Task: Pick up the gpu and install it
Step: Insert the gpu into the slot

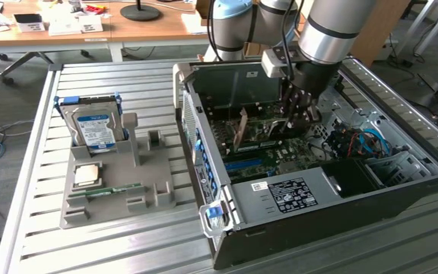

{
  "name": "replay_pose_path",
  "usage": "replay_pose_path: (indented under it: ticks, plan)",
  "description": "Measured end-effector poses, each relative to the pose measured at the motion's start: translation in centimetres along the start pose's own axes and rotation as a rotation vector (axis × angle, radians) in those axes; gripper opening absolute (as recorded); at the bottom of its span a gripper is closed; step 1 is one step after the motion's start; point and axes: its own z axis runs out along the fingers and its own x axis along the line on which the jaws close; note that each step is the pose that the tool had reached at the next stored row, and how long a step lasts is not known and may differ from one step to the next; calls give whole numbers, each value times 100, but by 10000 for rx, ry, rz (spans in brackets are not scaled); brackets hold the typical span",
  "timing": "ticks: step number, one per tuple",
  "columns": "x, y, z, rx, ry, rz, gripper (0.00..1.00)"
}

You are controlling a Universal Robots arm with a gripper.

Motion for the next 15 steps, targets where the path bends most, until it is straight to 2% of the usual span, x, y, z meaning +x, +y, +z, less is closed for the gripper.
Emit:
replay_pose_path:
  ticks: [8, 15]
  plan:
    - [46, 10, 7, 1, -1, 0, 27]
    - [55, 38, 84, 0, 0, -1, 27]
